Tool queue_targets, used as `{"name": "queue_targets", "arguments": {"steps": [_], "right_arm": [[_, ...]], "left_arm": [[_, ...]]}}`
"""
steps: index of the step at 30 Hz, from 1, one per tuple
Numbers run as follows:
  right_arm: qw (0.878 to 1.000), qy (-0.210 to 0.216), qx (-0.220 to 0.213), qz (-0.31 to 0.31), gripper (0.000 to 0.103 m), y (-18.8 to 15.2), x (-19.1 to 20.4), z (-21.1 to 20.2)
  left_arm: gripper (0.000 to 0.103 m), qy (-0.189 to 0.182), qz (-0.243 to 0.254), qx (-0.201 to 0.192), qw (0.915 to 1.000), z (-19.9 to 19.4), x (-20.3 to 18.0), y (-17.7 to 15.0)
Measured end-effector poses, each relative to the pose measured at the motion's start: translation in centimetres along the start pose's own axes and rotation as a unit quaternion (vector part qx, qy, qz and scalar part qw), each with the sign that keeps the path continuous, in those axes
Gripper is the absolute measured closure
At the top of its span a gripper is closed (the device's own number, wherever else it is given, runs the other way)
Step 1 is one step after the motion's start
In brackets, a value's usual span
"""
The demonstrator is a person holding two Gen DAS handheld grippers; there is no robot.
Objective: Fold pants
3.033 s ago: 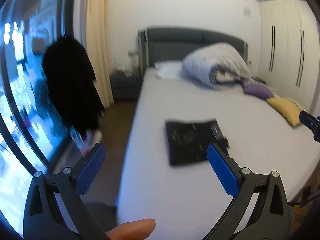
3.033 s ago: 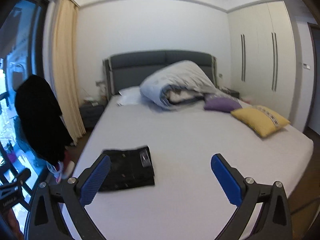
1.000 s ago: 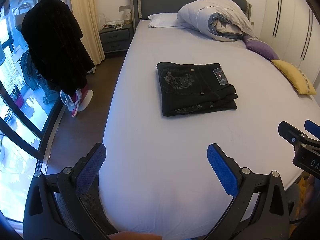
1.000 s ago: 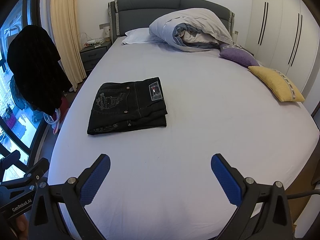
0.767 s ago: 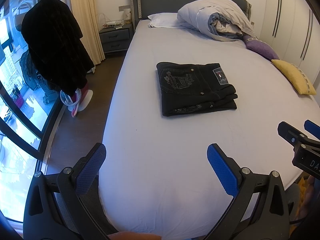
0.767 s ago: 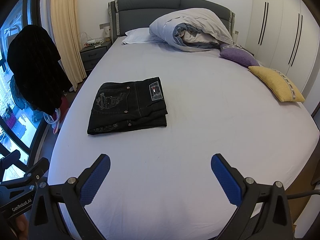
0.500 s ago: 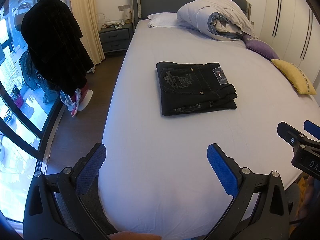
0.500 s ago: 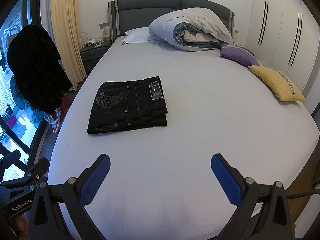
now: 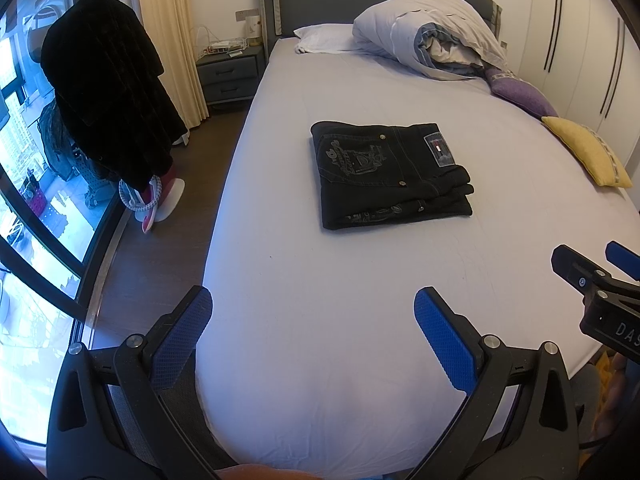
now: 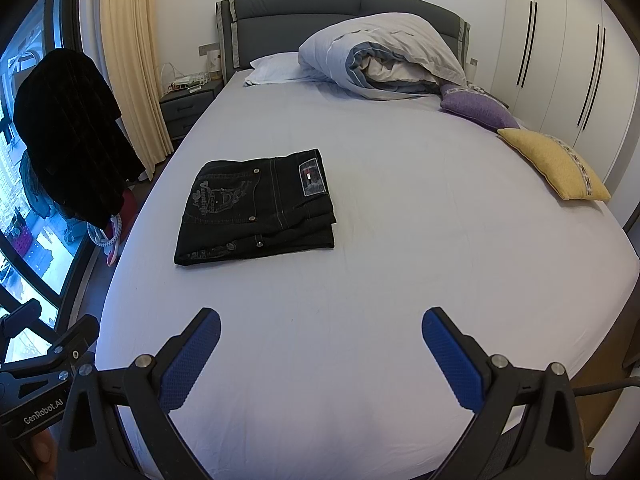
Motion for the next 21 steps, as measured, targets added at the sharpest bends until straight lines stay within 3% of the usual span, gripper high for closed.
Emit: {"name": "queue_targets", "arguments": {"steps": [21], "right_arm": [[1.0,0.001,0.002,-0.001,0.0,-0.23,-0.04,-0.03]], "left_arm": [[0.0,0.0,0.001,0.001,1.0,-0.09,-0.02,-0.11]]}}
Point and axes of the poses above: each gripper's, at about its wrist camera, not at the fingertips, and z roughly the way its jaws point, x to its left, y to its top, the point moved 1 cm from there along z, roughly the way its jaws point, and after that the axes turned 6 degrees about -z, right-handed, at the moved point
